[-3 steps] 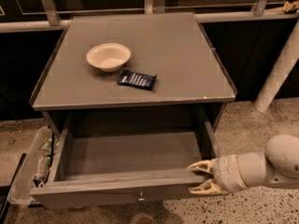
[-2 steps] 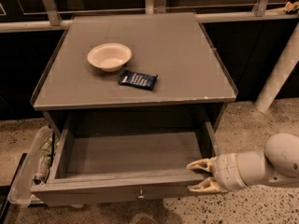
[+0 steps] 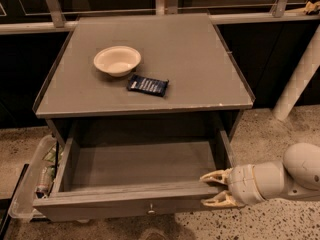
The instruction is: Open top drawer
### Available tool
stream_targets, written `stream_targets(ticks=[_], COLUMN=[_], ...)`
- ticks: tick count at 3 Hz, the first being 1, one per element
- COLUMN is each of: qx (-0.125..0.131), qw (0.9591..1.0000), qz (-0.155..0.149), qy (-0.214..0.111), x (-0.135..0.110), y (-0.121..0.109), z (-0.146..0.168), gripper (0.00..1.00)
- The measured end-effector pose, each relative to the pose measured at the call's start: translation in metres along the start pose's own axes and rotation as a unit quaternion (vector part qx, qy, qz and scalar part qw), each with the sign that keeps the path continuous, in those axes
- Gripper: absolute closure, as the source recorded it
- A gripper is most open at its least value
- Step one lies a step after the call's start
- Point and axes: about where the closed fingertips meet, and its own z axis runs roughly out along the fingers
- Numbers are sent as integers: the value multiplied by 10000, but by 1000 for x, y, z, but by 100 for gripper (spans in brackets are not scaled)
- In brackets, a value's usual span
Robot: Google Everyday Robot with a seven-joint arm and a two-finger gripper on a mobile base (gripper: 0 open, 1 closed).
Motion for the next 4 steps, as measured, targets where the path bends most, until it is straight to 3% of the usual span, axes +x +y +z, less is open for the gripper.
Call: stream_targets(ticks=[1,2,4], qx=[-16,96,29], qw=[10000,9998,9995], qz=[10,11,18], qy=[-11,-187,-308], x=[2,10,2], y=[2,22,30], z=[0,-6,-8], gripper=[12,14,60])
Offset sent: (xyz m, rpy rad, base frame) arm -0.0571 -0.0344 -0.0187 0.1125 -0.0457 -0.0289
